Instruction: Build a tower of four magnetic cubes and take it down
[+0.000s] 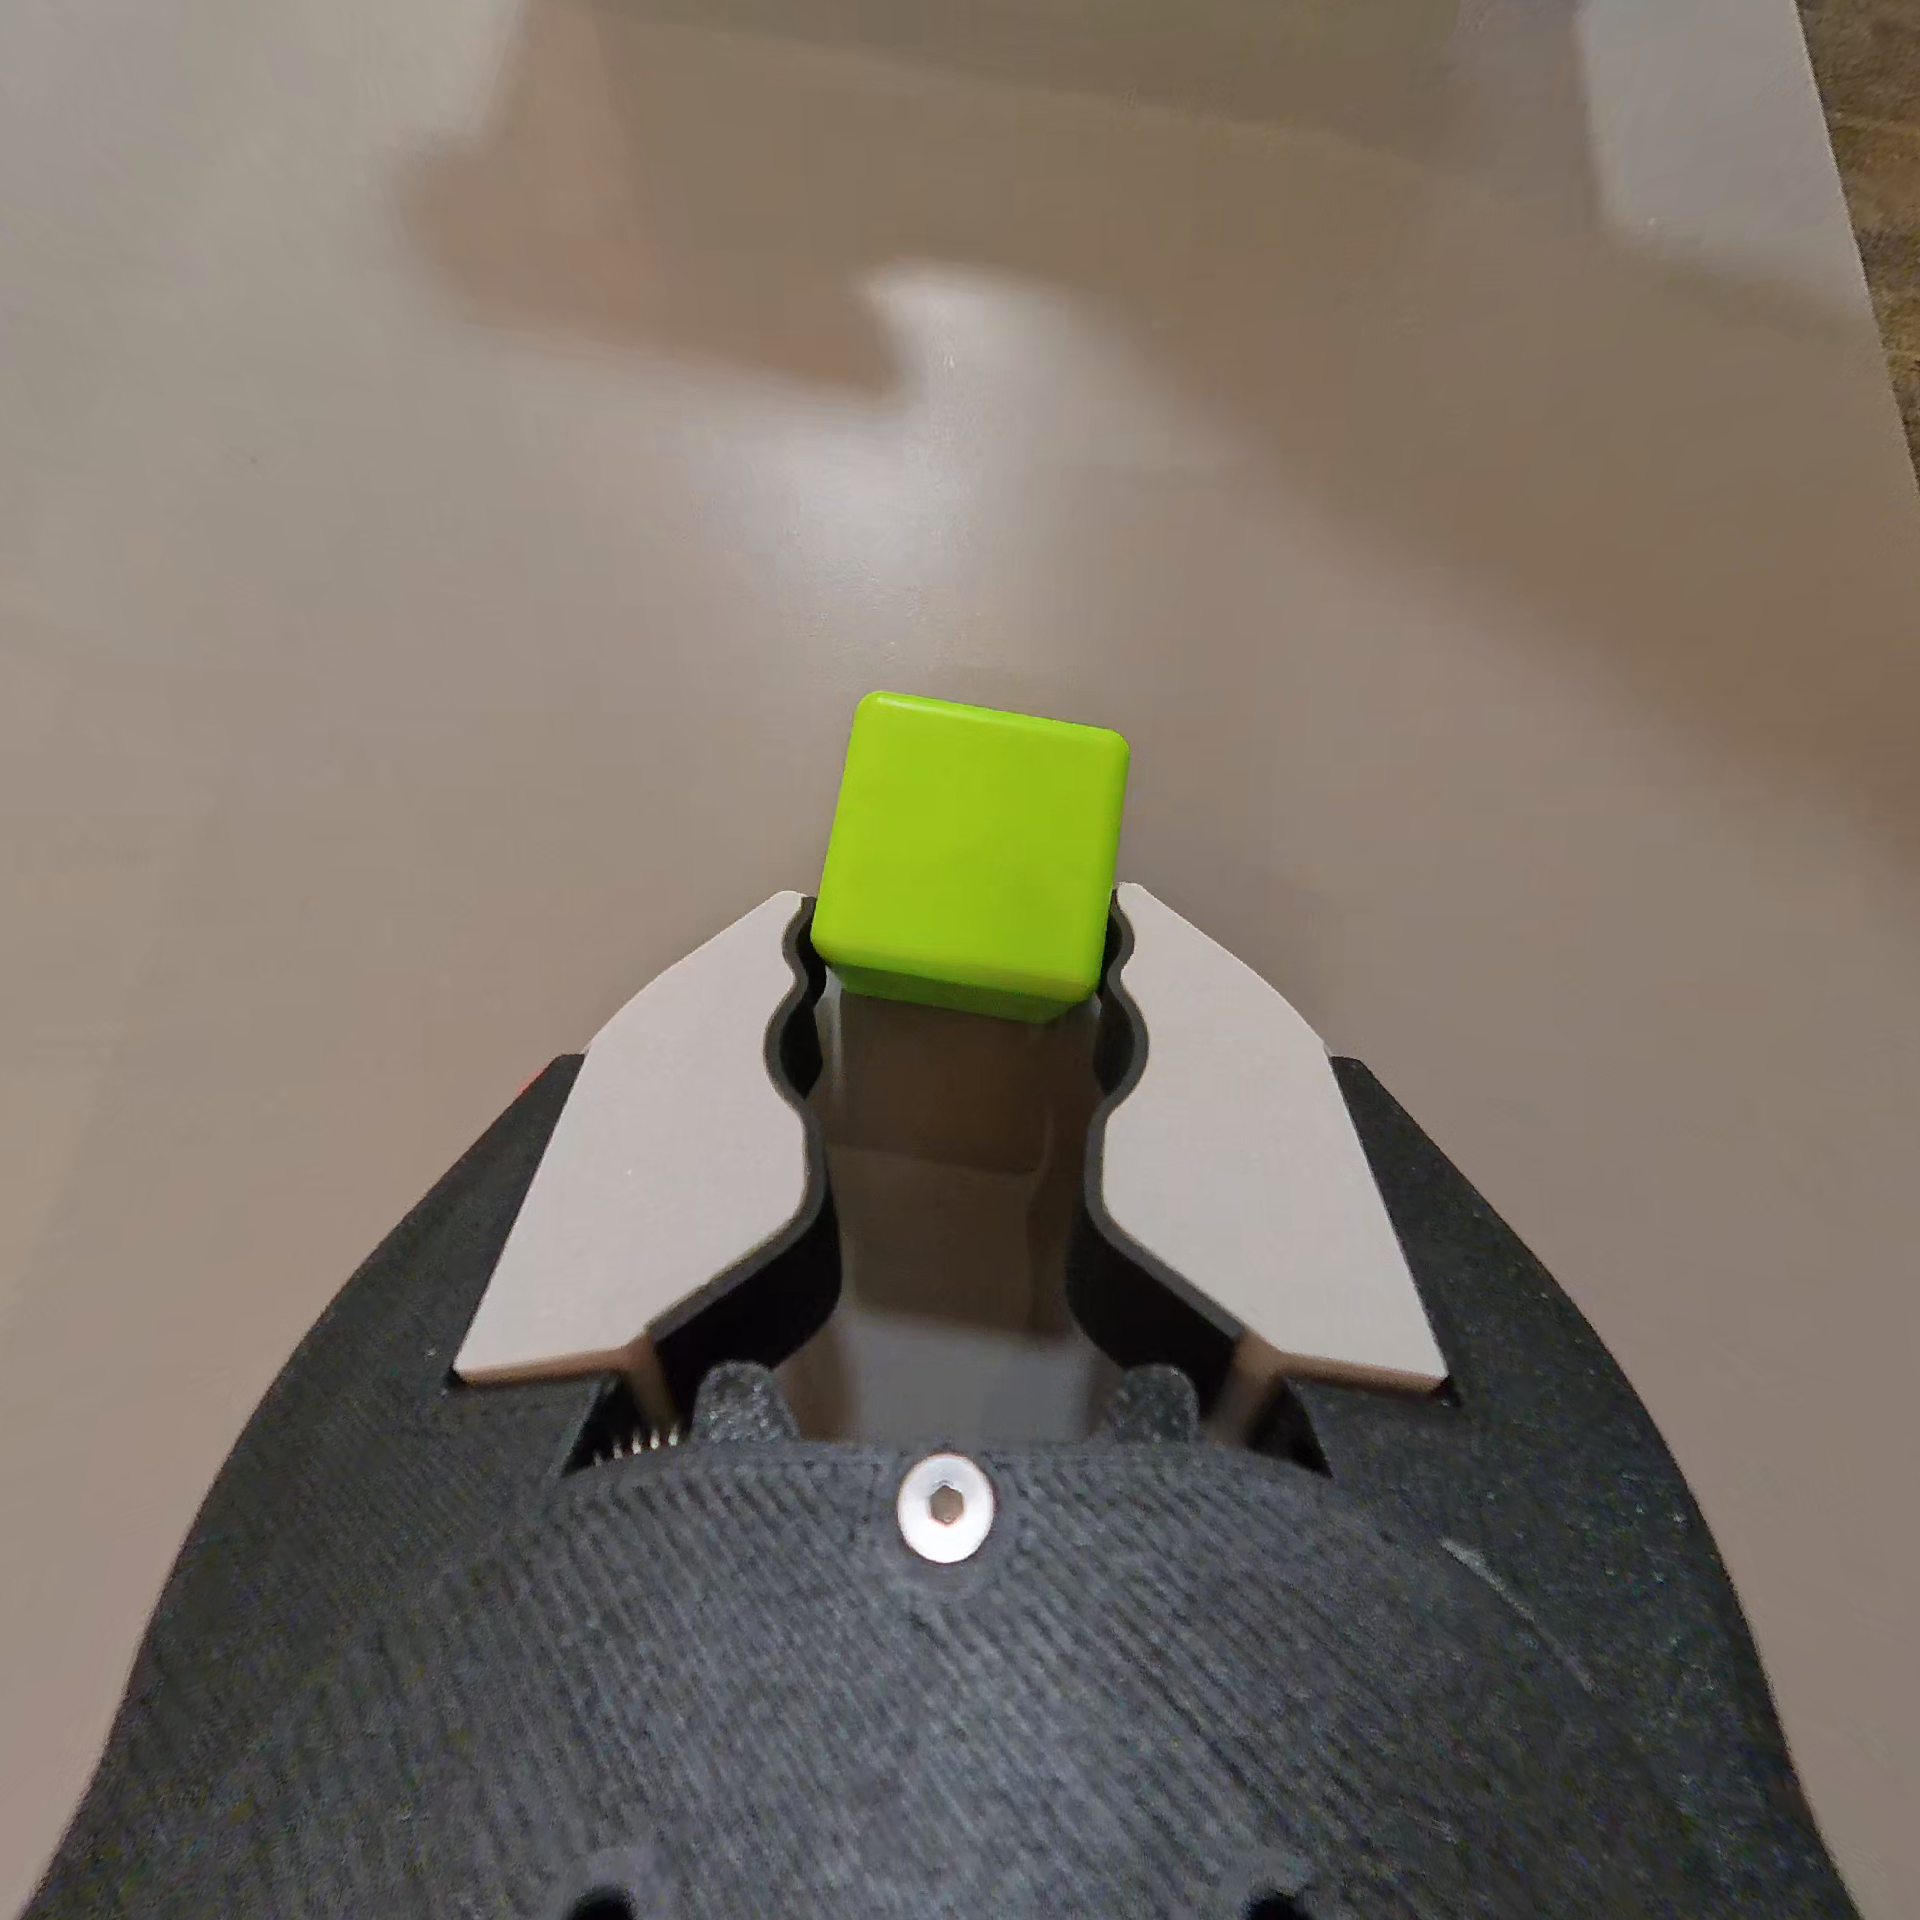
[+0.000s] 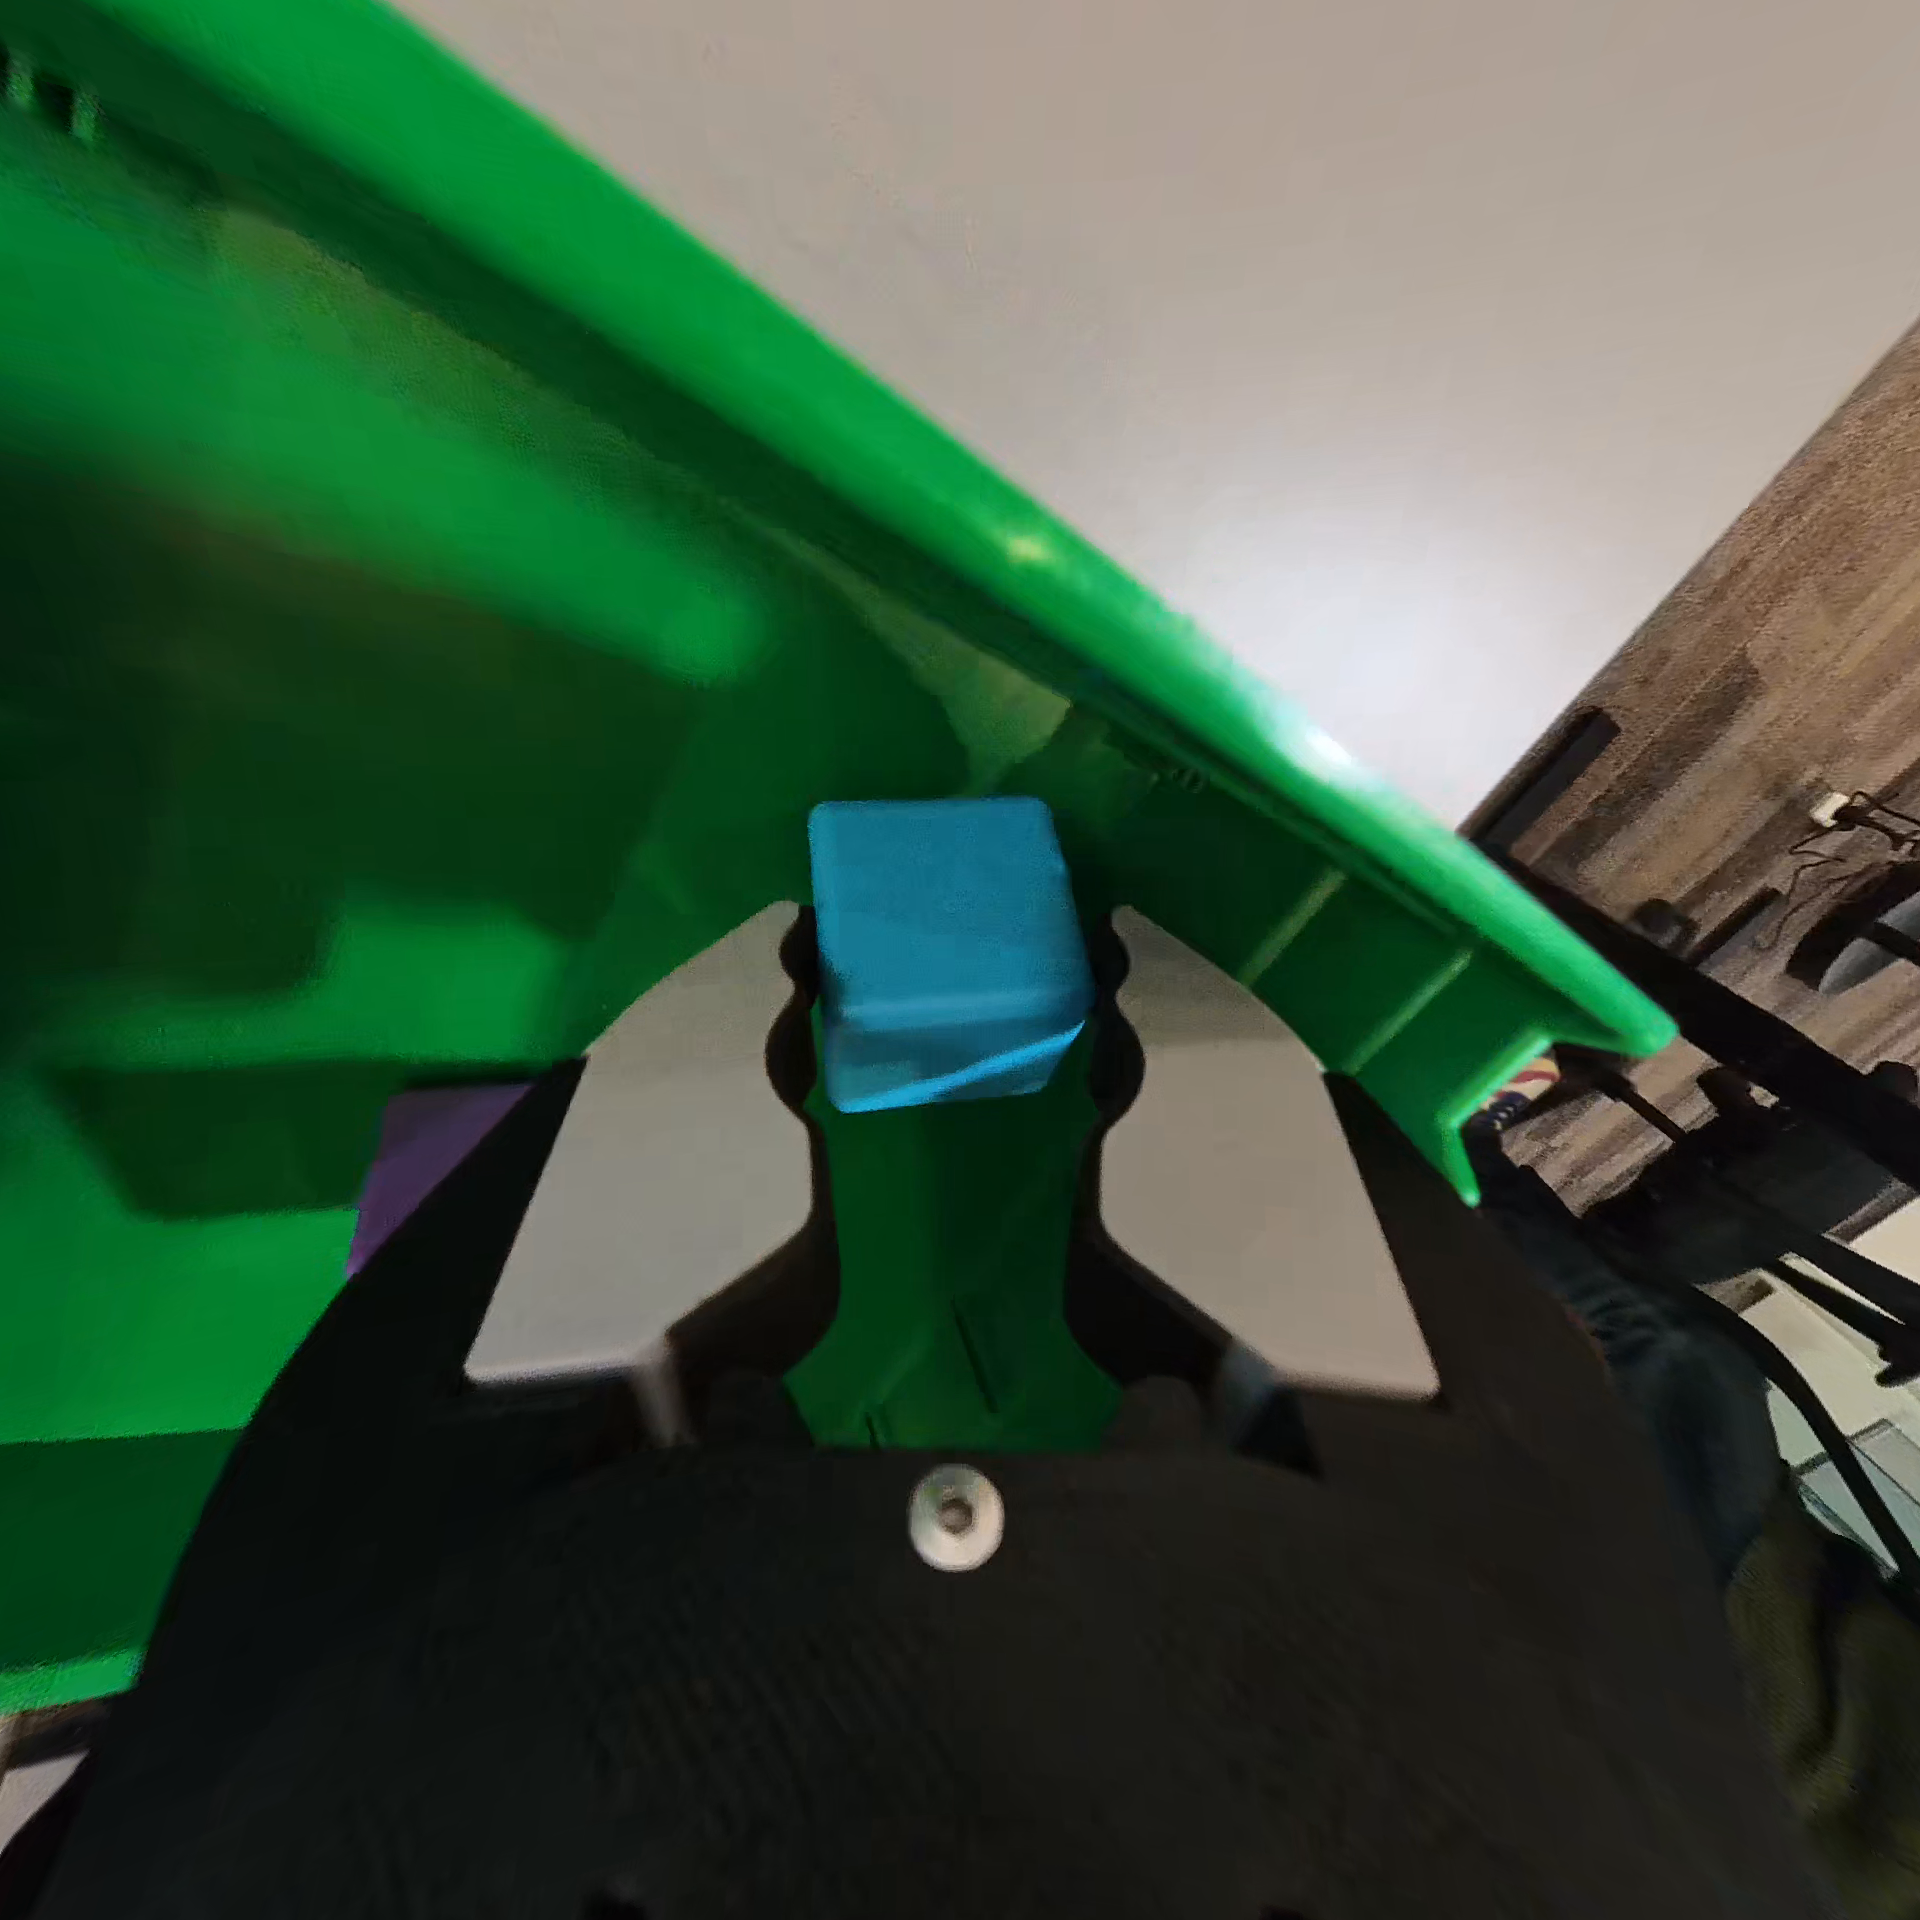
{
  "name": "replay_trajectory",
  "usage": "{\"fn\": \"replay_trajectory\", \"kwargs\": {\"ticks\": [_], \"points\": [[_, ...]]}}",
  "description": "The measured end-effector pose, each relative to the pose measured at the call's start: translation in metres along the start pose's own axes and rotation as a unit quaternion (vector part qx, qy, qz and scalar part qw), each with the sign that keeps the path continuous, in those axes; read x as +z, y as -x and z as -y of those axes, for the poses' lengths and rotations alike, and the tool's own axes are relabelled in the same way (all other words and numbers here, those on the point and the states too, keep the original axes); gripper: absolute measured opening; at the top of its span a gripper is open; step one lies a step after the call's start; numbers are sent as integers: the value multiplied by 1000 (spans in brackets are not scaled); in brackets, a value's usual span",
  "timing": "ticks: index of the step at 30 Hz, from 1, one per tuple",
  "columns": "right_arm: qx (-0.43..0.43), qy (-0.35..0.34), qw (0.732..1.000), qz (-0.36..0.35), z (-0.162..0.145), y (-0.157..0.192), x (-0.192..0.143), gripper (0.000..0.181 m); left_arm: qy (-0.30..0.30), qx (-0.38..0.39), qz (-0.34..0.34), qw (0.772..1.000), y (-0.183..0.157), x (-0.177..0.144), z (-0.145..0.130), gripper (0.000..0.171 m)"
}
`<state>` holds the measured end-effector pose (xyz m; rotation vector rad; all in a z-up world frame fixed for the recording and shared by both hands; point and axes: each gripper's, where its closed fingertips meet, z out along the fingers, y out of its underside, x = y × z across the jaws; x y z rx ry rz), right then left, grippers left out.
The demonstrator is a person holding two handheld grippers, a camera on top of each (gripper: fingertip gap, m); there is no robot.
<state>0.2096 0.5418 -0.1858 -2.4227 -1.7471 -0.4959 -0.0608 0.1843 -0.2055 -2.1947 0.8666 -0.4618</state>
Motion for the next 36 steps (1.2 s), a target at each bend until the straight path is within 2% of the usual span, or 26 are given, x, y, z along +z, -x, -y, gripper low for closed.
{"fn": "replay_trajectory", "kwargs": {"ticks": [8, 13, 15, 19, 23, 27, 30, 33, 36], "points": [[-35, 12, 999, -27, 6, -1, 6, 52, 0, 1, 0, 1000, 0, 0, 0, 52], [-48, -1, 998, -33, 6, 6, 1, 70, 0, 1, 0, 1000, 0, 0, 0, 52], [-48, -6, 998, -41, 5, 5, -5, 69, 0, 1, 0, 1000, 0, 0, 0, 52], [-30, -57, 997, -49, 7, 7, -33, 69, 0, 1, 0, 1000, 0, 0, 0, 52], [-31, -153, 985, -69, 18, 26, -87, 70, 0, -1, -2, 1000, 0, 0, 0, 52], [-68, -265, 957, -96, 37, 71, -156, 68, 0, -1, -3, 1000, 0, 0, 0, 52], [-93, -371, 922, -67, 61, 131, -197, 68, 0, 0, -2, 1000, 0, 0, 0, 52], [-94, -465, 881, 2, 89, 211, -210, 68, 0, -1, -4, 1000, 0, 0, 0, 52], [-105, -510, 851, 70, 110, 293, -199, 68, 1, 0, -3, 1000, -1, 0, 0, 52]]}}
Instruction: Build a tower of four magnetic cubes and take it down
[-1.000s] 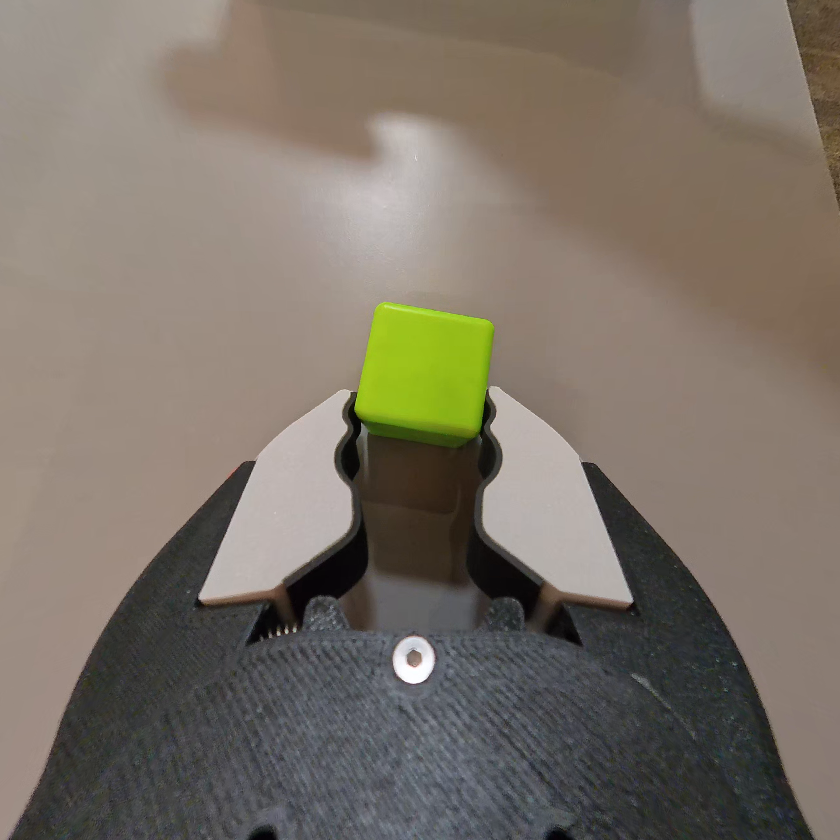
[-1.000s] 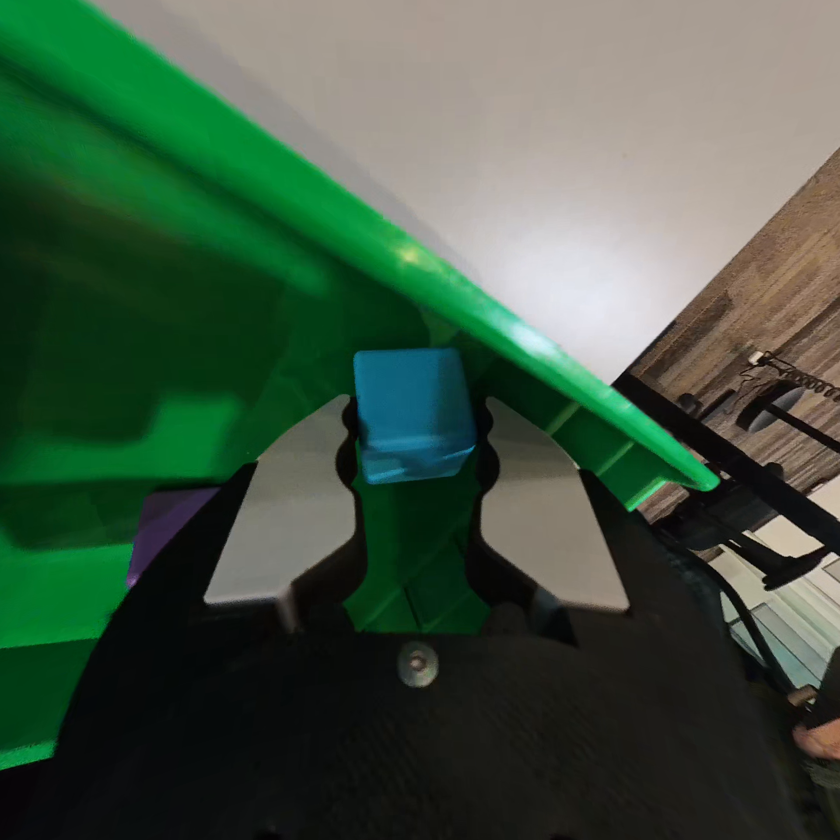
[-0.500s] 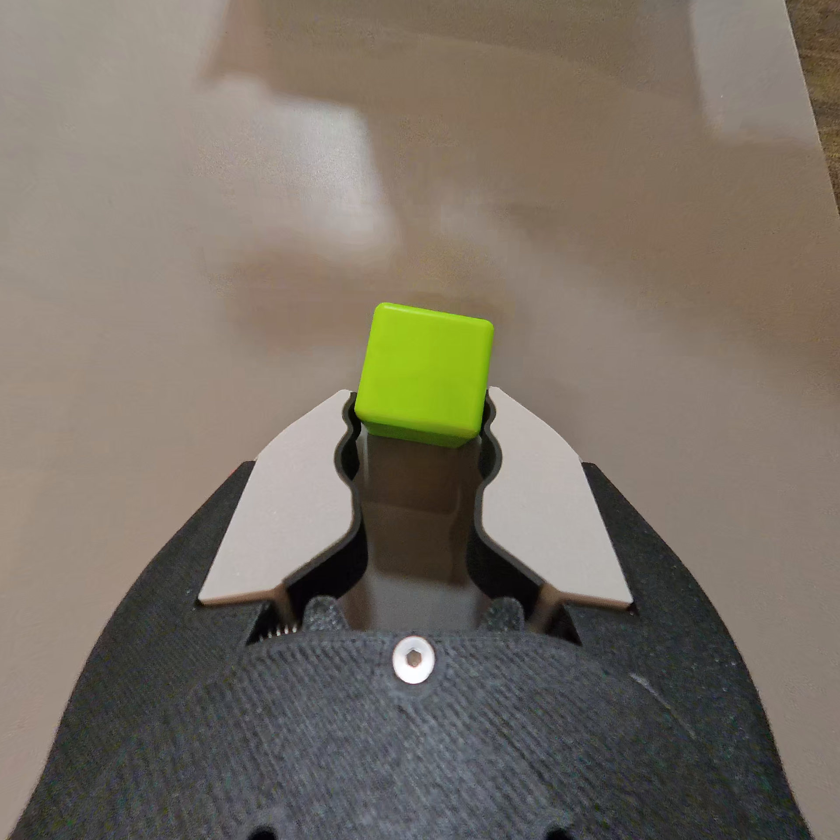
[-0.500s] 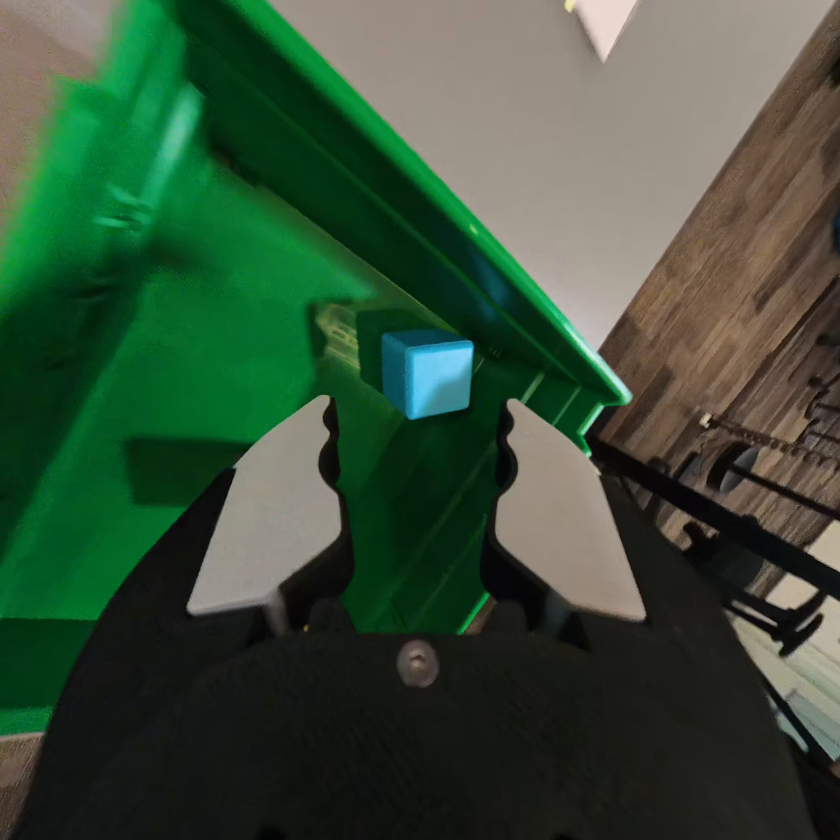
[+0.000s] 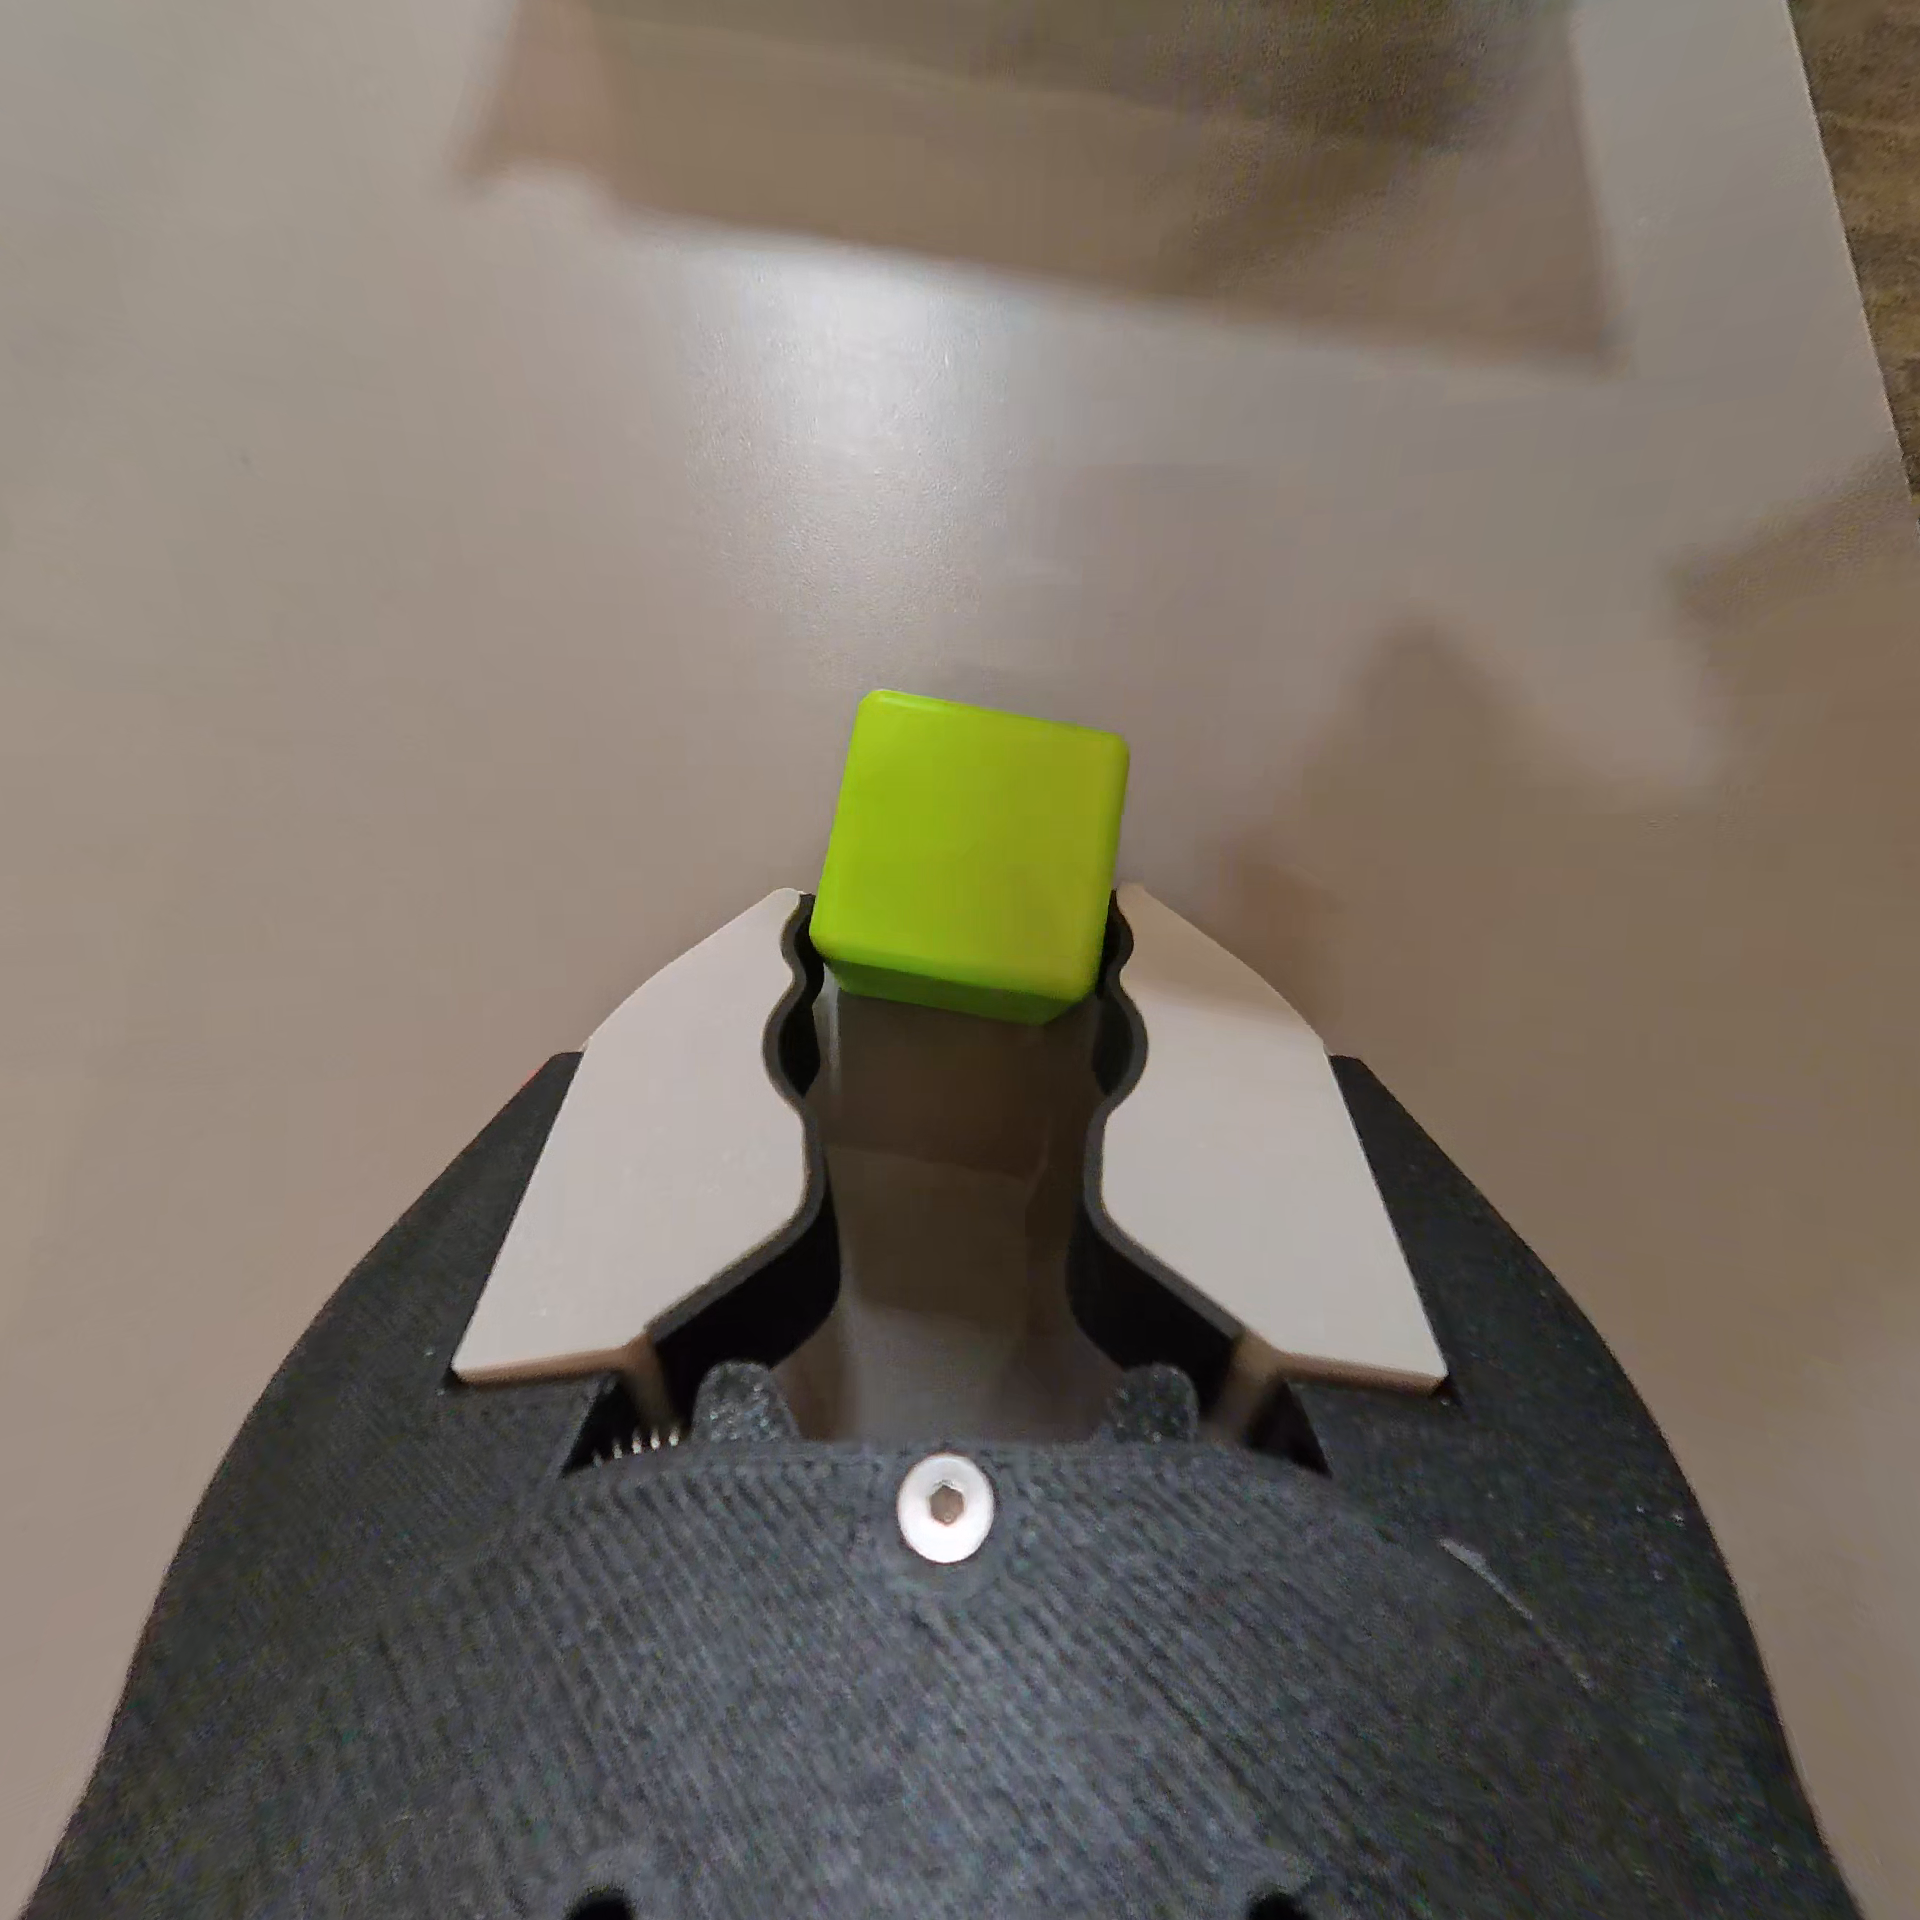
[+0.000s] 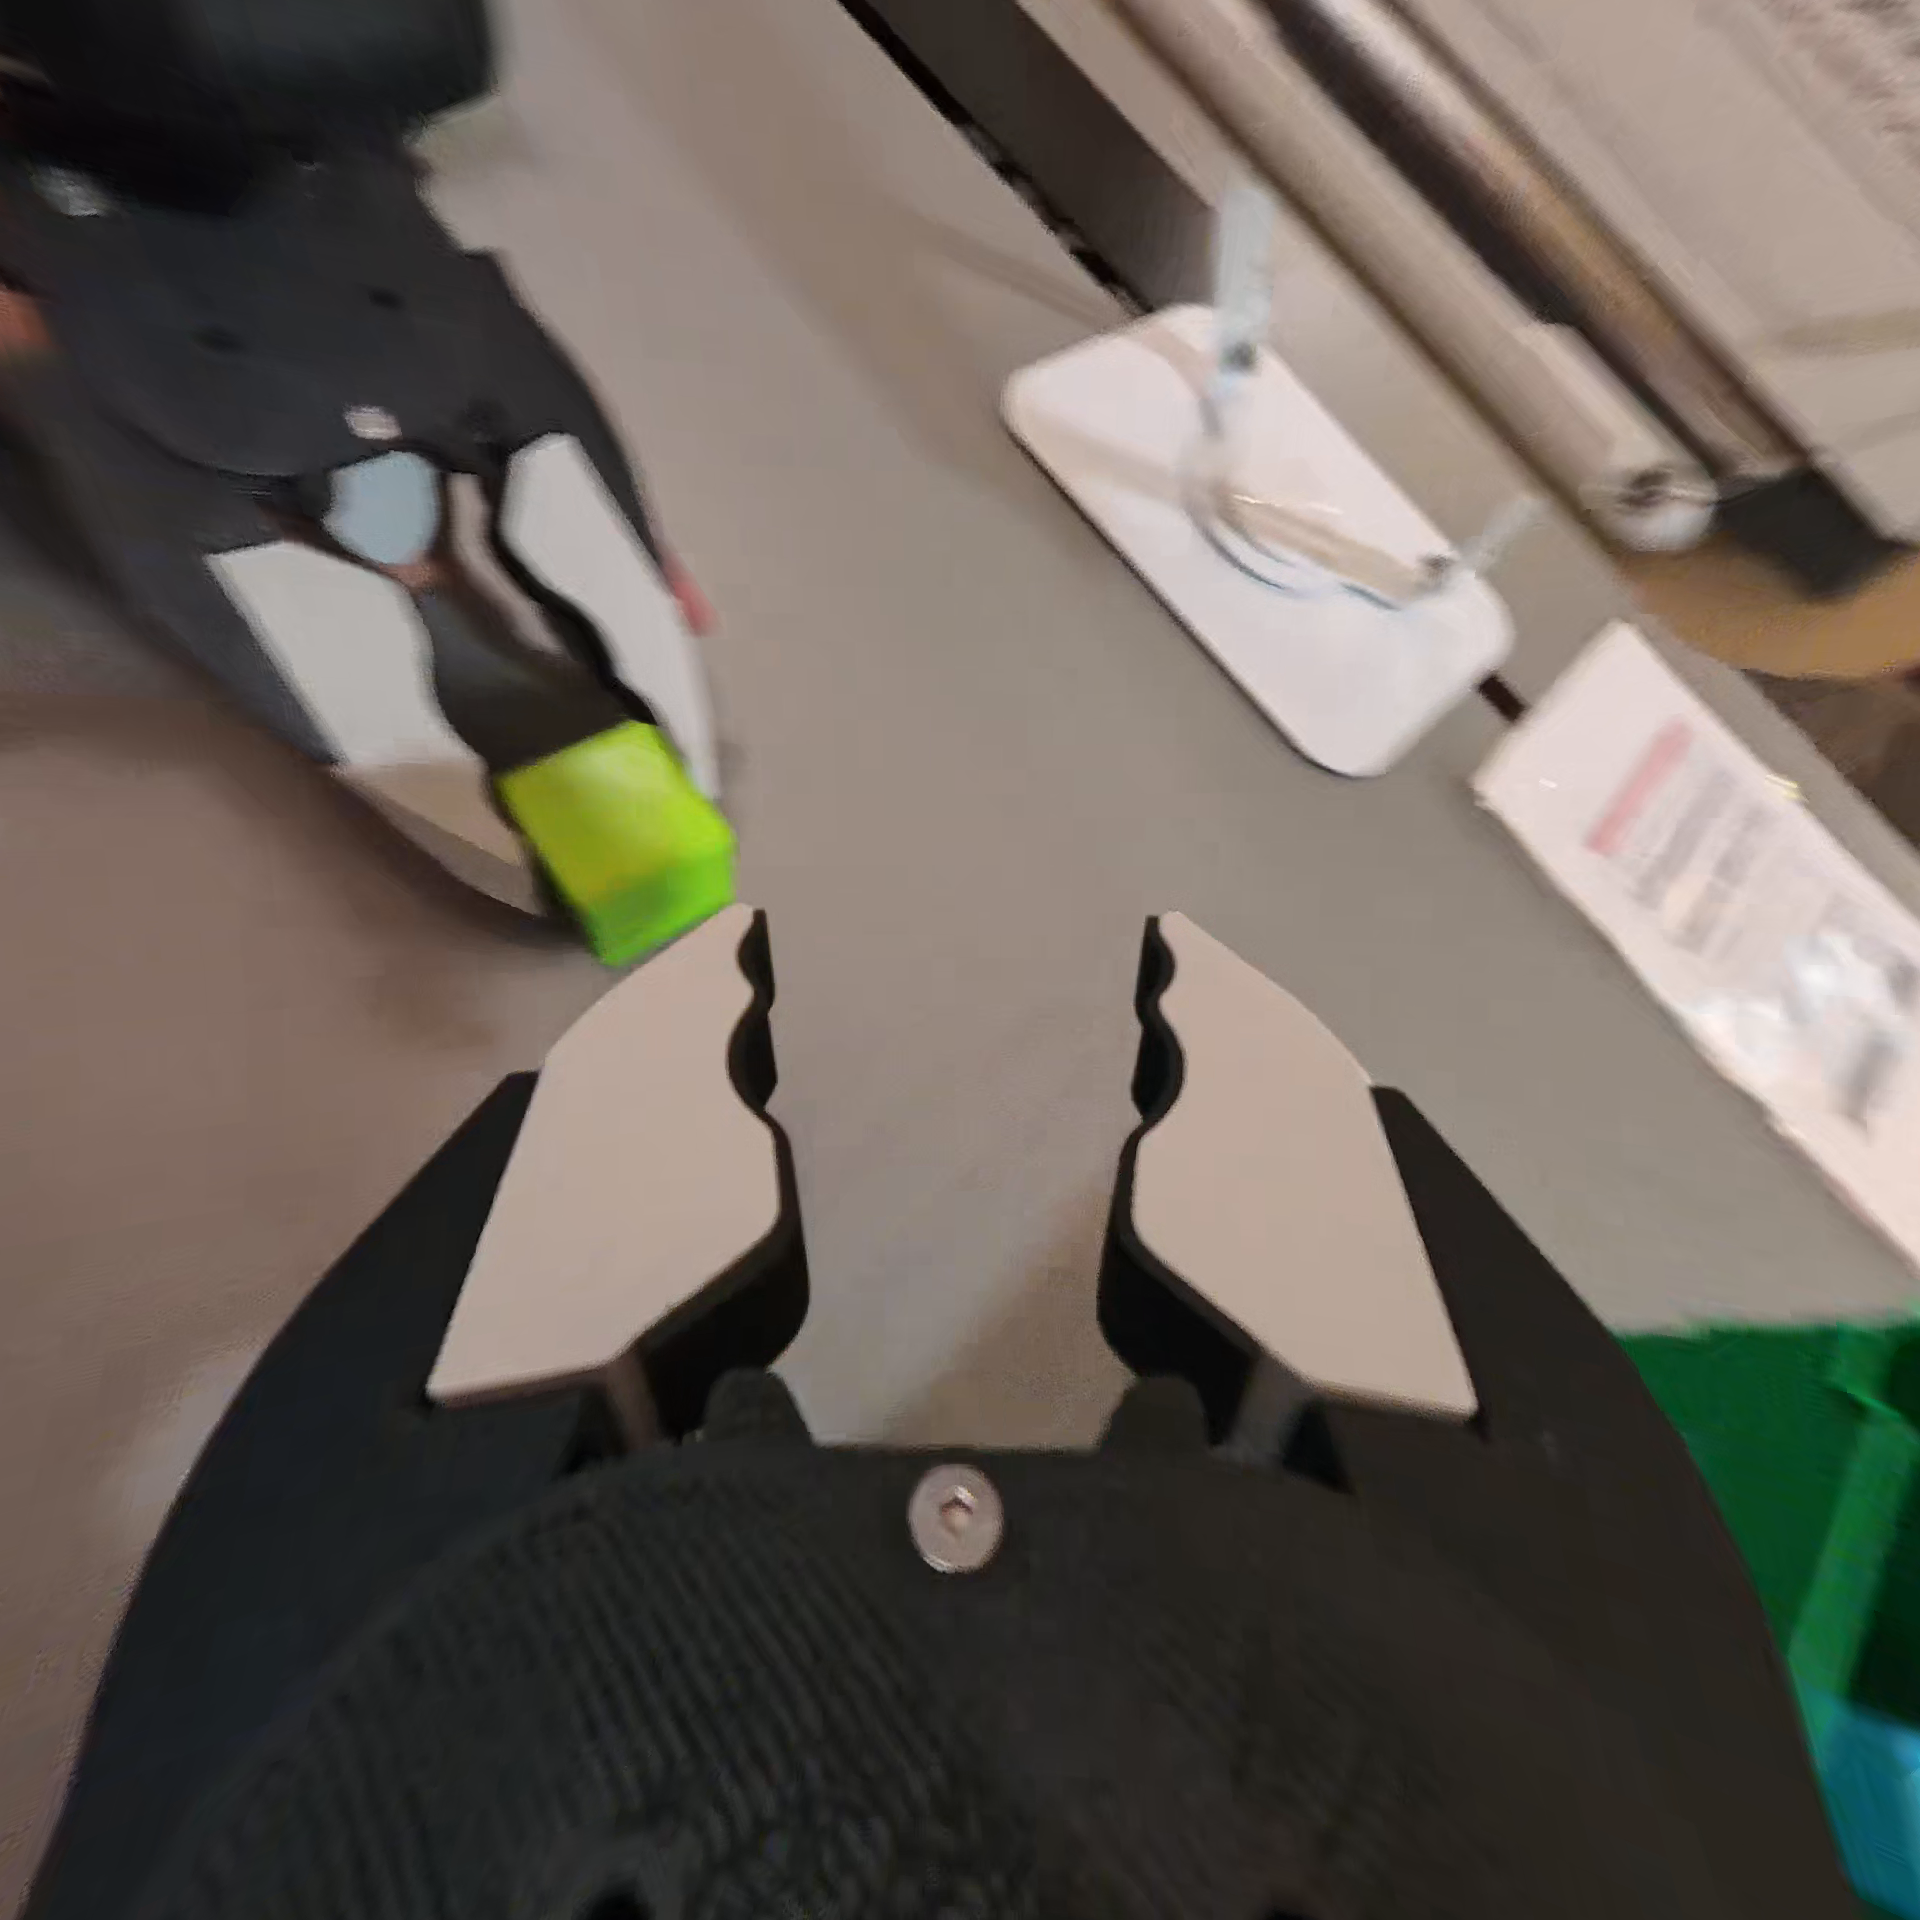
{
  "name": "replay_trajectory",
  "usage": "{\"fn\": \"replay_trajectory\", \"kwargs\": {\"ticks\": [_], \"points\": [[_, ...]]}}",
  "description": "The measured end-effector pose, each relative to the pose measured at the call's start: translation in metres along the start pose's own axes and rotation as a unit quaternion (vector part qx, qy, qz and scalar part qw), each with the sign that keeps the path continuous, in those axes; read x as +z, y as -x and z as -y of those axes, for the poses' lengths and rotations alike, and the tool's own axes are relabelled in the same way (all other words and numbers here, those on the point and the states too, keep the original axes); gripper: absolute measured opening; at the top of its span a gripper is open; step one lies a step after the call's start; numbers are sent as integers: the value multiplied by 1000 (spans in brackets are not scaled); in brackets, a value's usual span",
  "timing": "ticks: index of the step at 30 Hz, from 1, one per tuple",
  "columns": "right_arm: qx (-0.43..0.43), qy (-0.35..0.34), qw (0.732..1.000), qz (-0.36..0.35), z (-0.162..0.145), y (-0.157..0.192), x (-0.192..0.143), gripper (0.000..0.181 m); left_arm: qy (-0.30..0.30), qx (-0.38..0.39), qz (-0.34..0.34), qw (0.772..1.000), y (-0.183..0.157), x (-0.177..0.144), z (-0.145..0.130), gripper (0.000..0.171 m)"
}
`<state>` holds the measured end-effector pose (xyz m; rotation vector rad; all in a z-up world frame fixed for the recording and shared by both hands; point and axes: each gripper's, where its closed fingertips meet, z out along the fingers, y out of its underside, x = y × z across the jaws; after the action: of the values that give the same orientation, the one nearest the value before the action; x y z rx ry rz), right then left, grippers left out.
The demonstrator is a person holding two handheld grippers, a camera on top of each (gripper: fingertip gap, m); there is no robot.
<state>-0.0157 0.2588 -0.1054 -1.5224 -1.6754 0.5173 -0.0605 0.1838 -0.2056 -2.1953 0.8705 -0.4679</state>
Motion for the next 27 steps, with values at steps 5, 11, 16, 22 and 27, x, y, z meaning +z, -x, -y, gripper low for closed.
{"fn": "replay_trajectory", "kwargs": {"ticks": [5, 11, 16, 22, 27], "points": [[-34, -27, 999, 14, -4, 54, 39, 64, 1, 1, 1, 1000, 0, 0, 0, 53], [-34, -60, 996, 62, 0, 73, 40, 70, -1, 23, 20, 1000, -1, -1, 0, 82], [-26, -64, 996, 62, -6, 71, 47, 69, -54, -1, 0, 999, -1, -13, 9, 83], [-36, -74, 995, 64, -5, 73, 53, 69, -114, -44, -33, 992, 2, -28, 19, 83], [-16, -84, 993, 84, -7, 75, 56, 68, -133, -64, -41, 988, 6, -33, 22, 81]]}}
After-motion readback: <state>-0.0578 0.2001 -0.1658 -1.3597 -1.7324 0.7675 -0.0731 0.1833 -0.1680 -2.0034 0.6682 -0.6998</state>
